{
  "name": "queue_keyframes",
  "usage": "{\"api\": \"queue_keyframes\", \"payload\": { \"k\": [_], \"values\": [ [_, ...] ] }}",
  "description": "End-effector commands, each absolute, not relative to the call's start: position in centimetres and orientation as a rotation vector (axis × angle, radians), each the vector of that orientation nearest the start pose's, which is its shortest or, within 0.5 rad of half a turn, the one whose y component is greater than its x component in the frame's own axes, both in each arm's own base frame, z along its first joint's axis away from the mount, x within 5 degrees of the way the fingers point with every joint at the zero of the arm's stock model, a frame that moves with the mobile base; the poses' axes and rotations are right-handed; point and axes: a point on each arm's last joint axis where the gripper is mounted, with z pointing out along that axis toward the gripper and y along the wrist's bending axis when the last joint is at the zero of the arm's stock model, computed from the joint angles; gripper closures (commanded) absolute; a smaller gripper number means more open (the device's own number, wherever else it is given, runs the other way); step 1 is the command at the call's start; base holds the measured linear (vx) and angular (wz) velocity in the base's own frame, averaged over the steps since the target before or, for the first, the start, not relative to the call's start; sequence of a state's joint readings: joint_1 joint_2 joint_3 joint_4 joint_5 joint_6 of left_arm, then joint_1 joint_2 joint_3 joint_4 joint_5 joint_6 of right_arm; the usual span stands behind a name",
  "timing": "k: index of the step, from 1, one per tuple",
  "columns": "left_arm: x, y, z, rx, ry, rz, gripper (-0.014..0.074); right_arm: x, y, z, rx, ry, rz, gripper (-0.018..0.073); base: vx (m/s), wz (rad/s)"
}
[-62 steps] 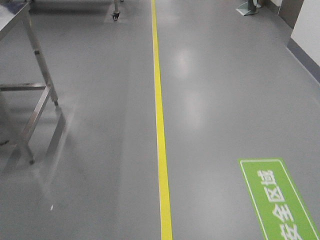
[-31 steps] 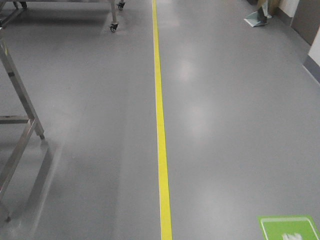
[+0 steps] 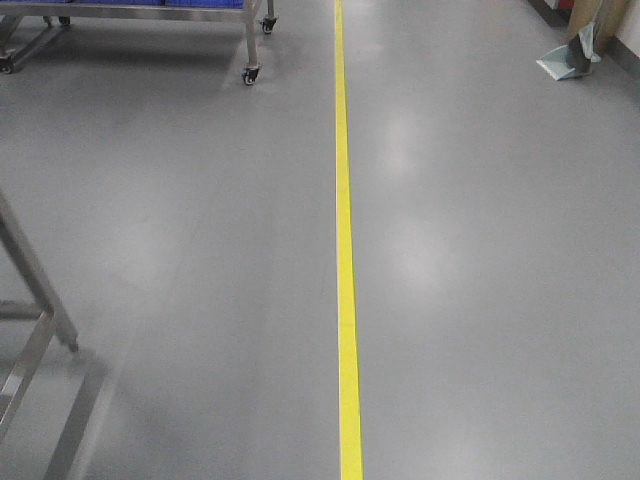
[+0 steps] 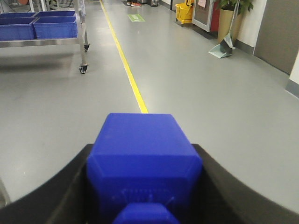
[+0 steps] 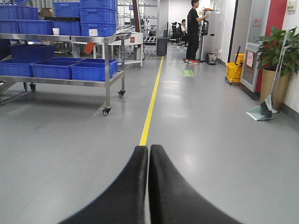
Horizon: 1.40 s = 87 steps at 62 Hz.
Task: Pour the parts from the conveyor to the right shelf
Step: 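Turn the base into the aisle between the blue-bin shelves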
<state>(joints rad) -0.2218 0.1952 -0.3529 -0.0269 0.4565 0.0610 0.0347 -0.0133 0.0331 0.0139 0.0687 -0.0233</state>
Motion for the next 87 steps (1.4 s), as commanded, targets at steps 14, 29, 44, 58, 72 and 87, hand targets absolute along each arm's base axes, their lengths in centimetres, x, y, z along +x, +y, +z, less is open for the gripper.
{"api": "queue_keyframes", "payload": {
  "k": [14, 29, 44, 58, 72, 87],
  "values": [
    [5.70, -1.42, 29.39, 0.225, 1.673, -0.156, 0.0603, 5.61, 0.16, 19.91, -0.034, 1.497, 0.010, 0.0568, 0.79, -0.06],
    [5.70, -1.42, 29.39, 0.225, 1.673, -0.156, 0.0603, 5.61, 0.16, 19.91, -0.034, 1.497, 0.010, 0.0568, 0.81, -0.11],
    [5.70, -1.42, 29.39, 0.225, 1.673, -0.156, 0.0603, 5.61, 0.16, 19.91, -0.034, 1.497, 0.010, 0.0568, 0.82, -0.08],
    [5.70, -1.42, 29.39, 0.225, 1.673, -0.156, 0.0603, 5.61, 0.16, 19.91, -0.034, 1.497, 0.010, 0.0568, 0.82, 0.02],
    [5.70, -1.42, 29.39, 0.225, 1.673, -0.156, 0.0603, 5.61, 0.16, 19.91, -0.034, 1.497, 0.010, 0.0568, 0.81, 0.06],
    [5.70, -1.42, 29.39, 0.225, 1.673, -0.156, 0.0603, 5.61, 0.16, 19.91, -0.034, 1.497, 0.010, 0.0568, 0.78, 0.04]
  ]
}}
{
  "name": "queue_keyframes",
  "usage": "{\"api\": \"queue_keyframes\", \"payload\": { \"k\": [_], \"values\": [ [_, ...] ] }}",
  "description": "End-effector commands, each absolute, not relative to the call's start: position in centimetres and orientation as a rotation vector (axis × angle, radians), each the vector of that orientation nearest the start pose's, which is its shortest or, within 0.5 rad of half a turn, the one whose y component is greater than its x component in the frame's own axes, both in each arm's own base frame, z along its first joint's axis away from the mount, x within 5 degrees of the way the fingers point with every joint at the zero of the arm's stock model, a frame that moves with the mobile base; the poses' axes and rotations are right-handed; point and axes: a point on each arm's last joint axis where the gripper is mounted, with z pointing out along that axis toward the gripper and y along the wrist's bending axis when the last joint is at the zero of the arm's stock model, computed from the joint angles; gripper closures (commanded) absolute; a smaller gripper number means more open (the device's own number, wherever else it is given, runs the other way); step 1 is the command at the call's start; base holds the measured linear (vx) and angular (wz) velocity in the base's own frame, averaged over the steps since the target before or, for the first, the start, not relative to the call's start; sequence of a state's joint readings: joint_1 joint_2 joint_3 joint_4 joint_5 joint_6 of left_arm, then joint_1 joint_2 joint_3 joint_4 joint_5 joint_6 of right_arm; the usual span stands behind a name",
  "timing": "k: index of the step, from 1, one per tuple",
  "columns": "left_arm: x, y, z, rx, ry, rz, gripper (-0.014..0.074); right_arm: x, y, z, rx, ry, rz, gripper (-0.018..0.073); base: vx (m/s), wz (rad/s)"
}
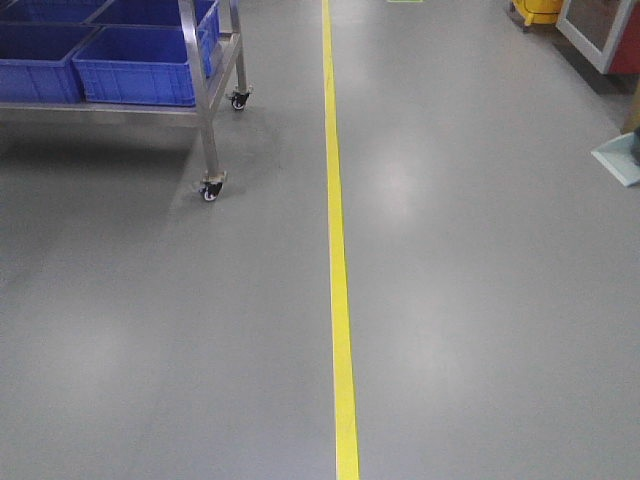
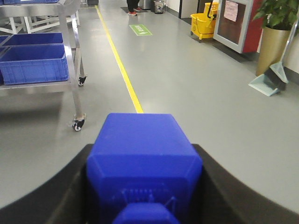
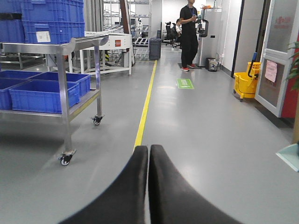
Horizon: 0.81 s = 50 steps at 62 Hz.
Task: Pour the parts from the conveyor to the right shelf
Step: 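Turn the base into the aisle between the blue-bin shelves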
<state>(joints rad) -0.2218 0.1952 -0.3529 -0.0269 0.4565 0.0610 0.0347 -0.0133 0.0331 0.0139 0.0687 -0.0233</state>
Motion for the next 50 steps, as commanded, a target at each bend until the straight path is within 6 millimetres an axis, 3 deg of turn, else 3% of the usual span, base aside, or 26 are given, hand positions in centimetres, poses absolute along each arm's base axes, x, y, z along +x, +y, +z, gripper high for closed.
{"api": "queue_keyframes", "payload": {
  "k": [1, 50],
  "values": [
    [5.70, -1.42, 29.39, 0.225, 1.673, -0.156, 0.0603, 5.61, 0.16, 19.91, -0.034, 1.497, 0.010, 0.0568, 0.78, 0.03],
    [5.70, -1.42, 29.39, 0.225, 1.673, -0.156, 0.0603, 5.61, 0.16, 19.91, -0.034, 1.497, 0.010, 0.0568, 0.75, 0.07]
  ]
}}
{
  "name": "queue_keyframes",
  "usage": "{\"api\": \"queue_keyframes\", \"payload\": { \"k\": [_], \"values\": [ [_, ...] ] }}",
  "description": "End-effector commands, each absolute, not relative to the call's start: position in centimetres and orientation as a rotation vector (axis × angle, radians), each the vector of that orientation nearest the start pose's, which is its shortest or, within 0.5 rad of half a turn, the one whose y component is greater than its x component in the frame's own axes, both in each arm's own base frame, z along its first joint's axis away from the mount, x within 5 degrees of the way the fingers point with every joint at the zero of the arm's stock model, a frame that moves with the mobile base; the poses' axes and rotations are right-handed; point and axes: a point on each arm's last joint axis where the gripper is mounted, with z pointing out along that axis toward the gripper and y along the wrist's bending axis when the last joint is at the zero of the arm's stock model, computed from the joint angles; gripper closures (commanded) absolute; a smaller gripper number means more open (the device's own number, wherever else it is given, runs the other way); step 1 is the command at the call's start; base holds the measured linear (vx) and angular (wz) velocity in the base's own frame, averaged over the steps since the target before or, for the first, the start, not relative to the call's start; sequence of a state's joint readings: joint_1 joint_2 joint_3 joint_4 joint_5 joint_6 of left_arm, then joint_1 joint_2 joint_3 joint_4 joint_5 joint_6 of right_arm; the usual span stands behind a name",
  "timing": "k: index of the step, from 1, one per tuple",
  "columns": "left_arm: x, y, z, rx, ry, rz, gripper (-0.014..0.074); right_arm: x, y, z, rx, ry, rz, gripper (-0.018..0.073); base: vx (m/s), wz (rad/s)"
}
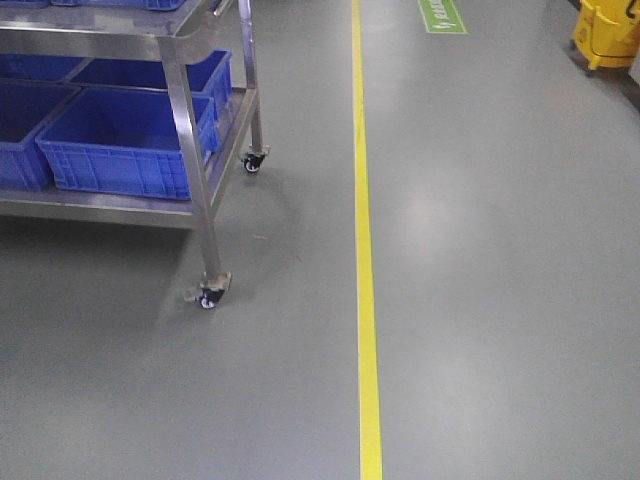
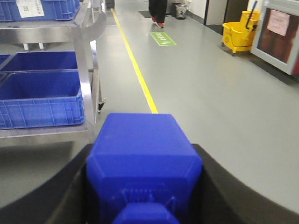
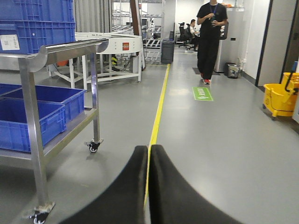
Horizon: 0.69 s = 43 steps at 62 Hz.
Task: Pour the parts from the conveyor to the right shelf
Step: 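Turn the base into the aisle between the blue-bin shelves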
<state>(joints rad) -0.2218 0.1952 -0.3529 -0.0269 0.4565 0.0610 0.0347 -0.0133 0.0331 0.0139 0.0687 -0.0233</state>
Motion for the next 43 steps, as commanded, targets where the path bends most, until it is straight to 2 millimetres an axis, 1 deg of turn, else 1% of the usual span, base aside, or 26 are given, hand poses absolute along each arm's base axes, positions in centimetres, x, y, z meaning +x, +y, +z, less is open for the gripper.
{"api": "queue_keyframes", "payload": {
  "k": [1, 12, 23, 32, 43],
  "values": [
    [5.70, -1.42, 29.39, 0.225, 1.673, -0.156, 0.0603, 5.61, 0.16, 19.91, -0.034, 1.497, 0.010, 0.0568, 0.65, 0.16],
    [5.70, -1.42, 29.39, 0.225, 1.673, -0.156, 0.0603, 5.61, 0.16, 19.91, -0.034, 1.497, 0.010, 0.0568, 0.59, 0.24],
    [5.70, -1.42, 29.39, 0.225, 1.673, -0.156, 0.0603, 5.61, 0.16, 19.91, -0.034, 1.497, 0.010, 0.0568, 0.48, 0.50],
    [5.70, -1.42, 29.39, 0.225, 1.673, -0.156, 0.0603, 5.61, 0.16, 19.91, -0.034, 1.497, 0.010, 0.0568, 0.40, 0.82],
    [5.70, -1.42, 29.39, 0.225, 1.673, -0.156, 0.0603, 5.61, 0.16, 19.91, -0.034, 1.497, 0.010, 0.0568, 0.34, 1.09]
  ]
}}
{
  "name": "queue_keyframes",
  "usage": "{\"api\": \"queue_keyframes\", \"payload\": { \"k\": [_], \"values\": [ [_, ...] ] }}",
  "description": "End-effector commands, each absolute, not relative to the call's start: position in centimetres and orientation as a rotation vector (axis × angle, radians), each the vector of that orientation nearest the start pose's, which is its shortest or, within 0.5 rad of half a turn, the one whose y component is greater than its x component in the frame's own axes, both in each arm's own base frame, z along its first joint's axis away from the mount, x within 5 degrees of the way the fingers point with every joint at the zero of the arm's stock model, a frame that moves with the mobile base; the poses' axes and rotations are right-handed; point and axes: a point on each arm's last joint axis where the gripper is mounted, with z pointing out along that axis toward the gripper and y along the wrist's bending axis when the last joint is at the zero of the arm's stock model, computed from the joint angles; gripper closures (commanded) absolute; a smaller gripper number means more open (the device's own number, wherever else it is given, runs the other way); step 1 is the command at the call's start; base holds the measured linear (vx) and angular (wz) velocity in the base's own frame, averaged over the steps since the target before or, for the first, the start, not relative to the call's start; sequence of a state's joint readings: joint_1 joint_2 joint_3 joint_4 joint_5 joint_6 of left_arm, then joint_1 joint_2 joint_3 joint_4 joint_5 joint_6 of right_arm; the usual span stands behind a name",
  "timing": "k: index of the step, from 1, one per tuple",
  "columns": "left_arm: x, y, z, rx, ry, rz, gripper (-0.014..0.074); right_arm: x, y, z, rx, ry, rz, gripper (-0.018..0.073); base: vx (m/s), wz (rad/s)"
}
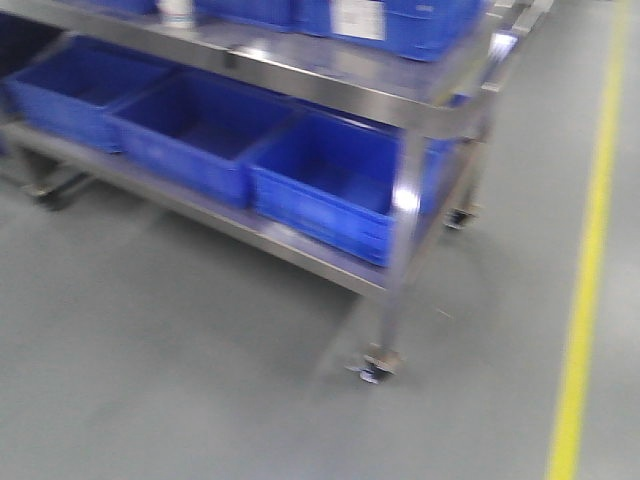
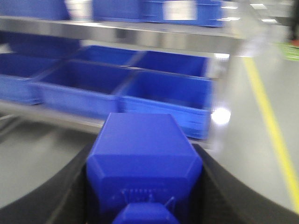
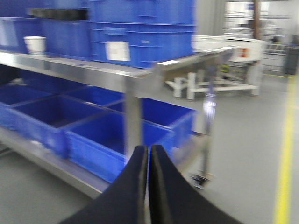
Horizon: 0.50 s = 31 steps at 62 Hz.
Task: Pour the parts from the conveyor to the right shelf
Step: 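Turn the base into the aisle between the blue-bin shelves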
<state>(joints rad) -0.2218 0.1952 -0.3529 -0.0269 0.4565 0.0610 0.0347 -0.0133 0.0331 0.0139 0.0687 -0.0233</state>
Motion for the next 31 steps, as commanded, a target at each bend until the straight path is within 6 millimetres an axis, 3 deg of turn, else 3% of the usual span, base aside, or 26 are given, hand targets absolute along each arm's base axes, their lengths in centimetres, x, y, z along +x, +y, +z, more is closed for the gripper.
{"api": "queue_keyframes", "payload": {
  "k": [1, 31],
  "values": [
    [5.70, -1.42, 29.39, 0.225, 1.673, -0.156, 0.0603, 5.61, 0.16, 19.91, -0.034, 1.497, 0.010, 0.0568, 0.31, 1.15],
    [5.70, -1.42, 29.39, 0.225, 1.673, -0.156, 0.0603, 5.61, 0.16, 19.91, -0.034, 1.497, 0.010, 0.0568, 0.24, 1.01]
  ]
}}
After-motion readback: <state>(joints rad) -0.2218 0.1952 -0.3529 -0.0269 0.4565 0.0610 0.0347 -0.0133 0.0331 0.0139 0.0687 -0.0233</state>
